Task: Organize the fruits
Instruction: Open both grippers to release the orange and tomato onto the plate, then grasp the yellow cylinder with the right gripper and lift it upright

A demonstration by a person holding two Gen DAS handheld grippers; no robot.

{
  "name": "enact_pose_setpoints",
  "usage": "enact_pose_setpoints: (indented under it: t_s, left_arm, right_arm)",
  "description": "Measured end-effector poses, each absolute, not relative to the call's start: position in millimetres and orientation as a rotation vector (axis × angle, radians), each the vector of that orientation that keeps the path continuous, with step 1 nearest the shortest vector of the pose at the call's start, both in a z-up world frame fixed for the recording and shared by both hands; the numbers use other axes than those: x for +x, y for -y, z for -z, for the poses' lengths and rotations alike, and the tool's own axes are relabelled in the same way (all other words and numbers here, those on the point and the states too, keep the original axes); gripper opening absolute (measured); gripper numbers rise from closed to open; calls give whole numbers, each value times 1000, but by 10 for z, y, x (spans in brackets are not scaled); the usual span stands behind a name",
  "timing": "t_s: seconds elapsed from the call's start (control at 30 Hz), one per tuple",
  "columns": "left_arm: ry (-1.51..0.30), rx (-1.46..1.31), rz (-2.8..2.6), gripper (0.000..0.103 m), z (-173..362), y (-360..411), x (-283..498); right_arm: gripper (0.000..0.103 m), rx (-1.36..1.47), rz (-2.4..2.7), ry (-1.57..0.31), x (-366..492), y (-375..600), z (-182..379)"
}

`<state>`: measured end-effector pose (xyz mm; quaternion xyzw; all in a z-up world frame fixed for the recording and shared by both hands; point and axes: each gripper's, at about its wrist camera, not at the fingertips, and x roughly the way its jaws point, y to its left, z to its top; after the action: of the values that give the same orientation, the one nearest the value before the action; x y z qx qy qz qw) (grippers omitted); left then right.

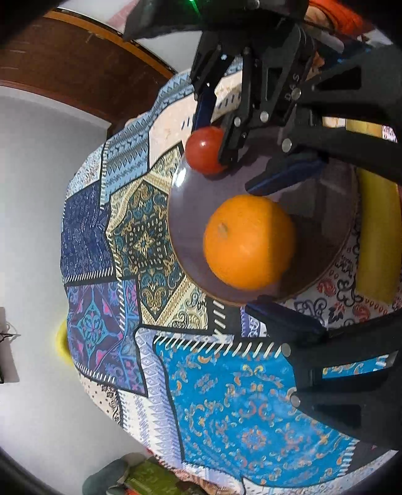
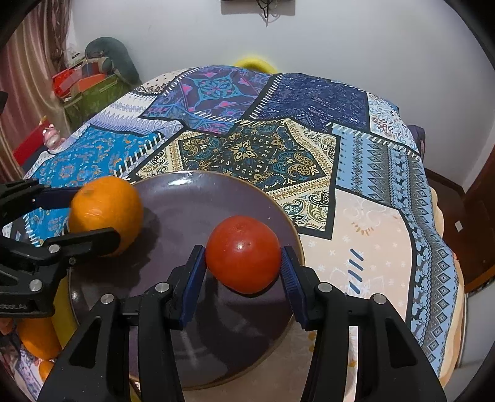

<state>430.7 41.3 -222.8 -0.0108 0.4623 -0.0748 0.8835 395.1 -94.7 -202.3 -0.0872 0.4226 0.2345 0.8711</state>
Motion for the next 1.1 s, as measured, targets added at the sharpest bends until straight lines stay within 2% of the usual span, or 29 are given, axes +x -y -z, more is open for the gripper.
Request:
enact_pose_setpoints:
  t_s: [0.07,0.13,0.17,0.67,0.8,1.1]
  left_arm:
    - [-947,-4,136,72,2208,-396,4276]
    - [-941,10,124,72,2186,-391,4241]
    - [-939,4,122,72,2169,-401,4217]
    - [-845,-15,63,72,1670,-570,3517]
    - [-829,-25,56,72,1560,-606,3274]
    - [-836,-31,25,73,1501,-649,2814]
  right_arm:
    - [48,-172,-489,-887,3952,960,2017]
    - [59,-167,-482,-872,3925,983,1979]
    - [60,-169,-478,-864,3903,985,1963]
    - [61,-212,-457,-740,3251,1101,1428]
    - [65,-195,-462,-718,3019,1135,1281]
    - [66,-177,-452,-709,2529,1211,1228]
